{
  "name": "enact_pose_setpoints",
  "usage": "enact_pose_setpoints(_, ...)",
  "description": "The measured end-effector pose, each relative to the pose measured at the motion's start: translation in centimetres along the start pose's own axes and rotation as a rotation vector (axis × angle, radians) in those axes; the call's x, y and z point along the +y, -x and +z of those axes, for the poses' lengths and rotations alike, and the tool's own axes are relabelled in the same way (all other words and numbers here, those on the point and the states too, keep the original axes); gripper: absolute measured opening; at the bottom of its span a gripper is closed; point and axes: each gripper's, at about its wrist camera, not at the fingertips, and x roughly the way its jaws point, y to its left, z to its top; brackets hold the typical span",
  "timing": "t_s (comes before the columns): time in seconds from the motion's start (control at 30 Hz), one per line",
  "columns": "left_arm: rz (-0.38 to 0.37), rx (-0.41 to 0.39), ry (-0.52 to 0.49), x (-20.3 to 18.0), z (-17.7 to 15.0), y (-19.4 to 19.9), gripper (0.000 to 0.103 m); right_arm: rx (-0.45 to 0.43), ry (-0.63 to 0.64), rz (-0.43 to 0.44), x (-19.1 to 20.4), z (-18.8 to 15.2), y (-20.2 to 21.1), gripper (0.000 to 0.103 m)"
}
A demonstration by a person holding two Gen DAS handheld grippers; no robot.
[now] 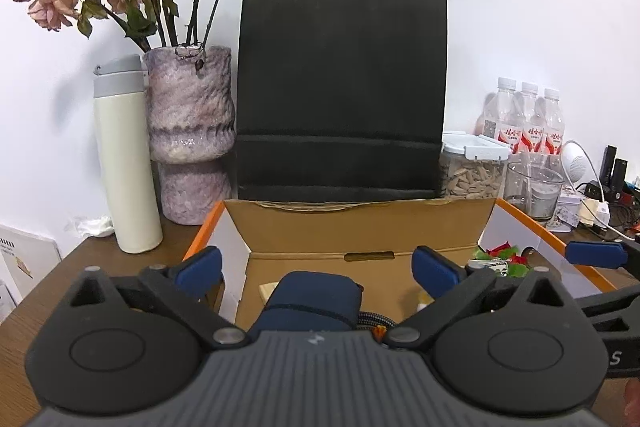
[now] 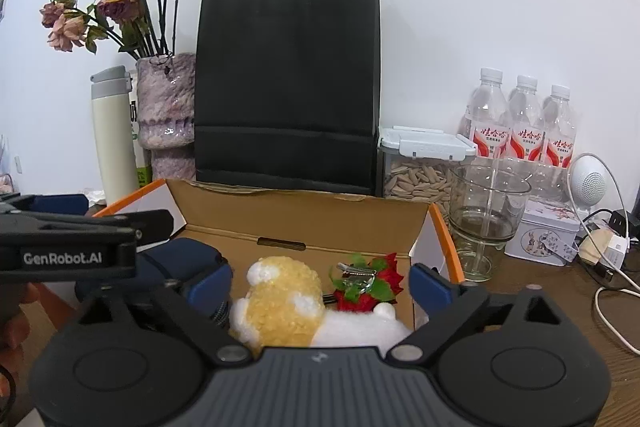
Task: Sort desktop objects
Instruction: 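Open both grippers to drop the rose and orange flower into the box, then grasp the translucent plastic box with the left gripper while the right gripper grasps the white round cap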
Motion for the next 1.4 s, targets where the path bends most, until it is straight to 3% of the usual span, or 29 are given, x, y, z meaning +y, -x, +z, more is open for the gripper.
enact_pose_setpoints(0.3, 0.000, -0.016, 0.021, 0.2, 0.2, 1.3, 0.103, -0.001, 0.006, -0.003, 0.3, 0.0, 1.1, 0.098)
enact_pose_setpoints(0.6, -0.018, -0.024, 0.016, 0.7, -0.2, 5.3, 0.103, 0.005, 0.010, -0.008, 0.1, -0.8, 4.1, 0.098)
enact_pose_setpoints(0.9, -0.050, 0.069, -0.008, 0.4, -2.7, 8.7, 0.103, 0.035, 0.008, -0.036, -0.6, -2.9, 7.8, 0.098)
enact_pose_setpoints(1.4, -0.101, 0.207, 0.003, -1.2, -6.3, 11.1, 0.103, 0.150, 0.043, -0.027, 0.4, -7.4, 11.3, 0.098)
